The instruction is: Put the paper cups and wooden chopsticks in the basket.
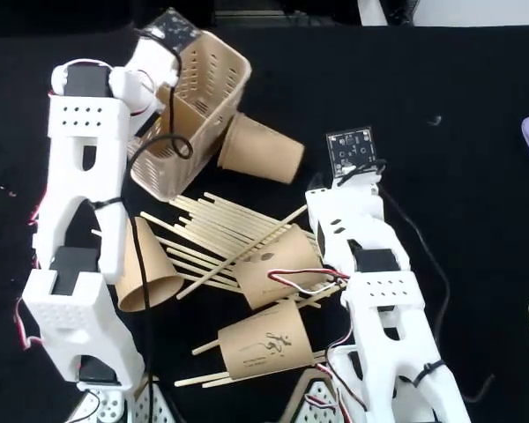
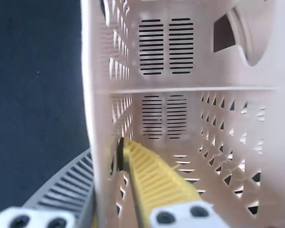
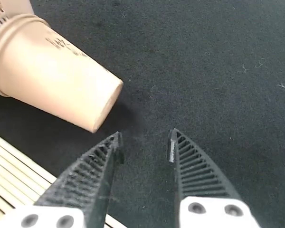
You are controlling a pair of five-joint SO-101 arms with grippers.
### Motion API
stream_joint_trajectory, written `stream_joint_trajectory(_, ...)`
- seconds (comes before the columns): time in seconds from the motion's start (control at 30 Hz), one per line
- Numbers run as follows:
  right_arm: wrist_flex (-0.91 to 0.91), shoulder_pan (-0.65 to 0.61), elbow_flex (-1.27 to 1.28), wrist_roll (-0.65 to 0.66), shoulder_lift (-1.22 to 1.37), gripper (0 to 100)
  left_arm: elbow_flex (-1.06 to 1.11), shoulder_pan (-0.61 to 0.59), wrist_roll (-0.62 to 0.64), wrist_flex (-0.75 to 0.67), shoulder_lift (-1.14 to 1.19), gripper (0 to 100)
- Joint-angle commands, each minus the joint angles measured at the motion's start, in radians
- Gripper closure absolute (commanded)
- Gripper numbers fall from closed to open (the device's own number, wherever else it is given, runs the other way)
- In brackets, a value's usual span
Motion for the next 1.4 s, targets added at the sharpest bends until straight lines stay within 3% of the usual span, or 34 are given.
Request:
stream_joint_trajectory(0.0, -0.028, 0.006, -0.004, -0.003, 0.004, 83.2, -0.056, 0.041, -0.055, -0.005, -0.055, 97)
stream_joint_trajectory(0.27, -0.031, 0.006, -0.004, -0.003, 0.004, 83.2, -0.058, 0.044, -0.083, -0.003, -0.063, 96)
stream_joint_trajectory(0.5, -0.029, 0.005, -0.005, -0.003, 0.004, 83.2, -0.059, -0.012, 0.091, 0.017, -0.063, 69)
stream_joint_trajectory(0.67, -0.029, 0.005, -0.005, -0.003, 0.004, 83.2, -0.128, -0.061, 0.132, 0.084, -0.064, 73)
stream_joint_trajectory(0.87, -0.029, 0.005, -0.005, -0.003, 0.004, 83.2, -0.272, -0.116, 0.336, 0.227, -0.054, 69)
stream_joint_trajectory(1.37, -0.028, 0.005, -0.005, -0.003, 0.004, 83.2, -0.249, -0.151, 0.852, 0.301, -0.054, 69)
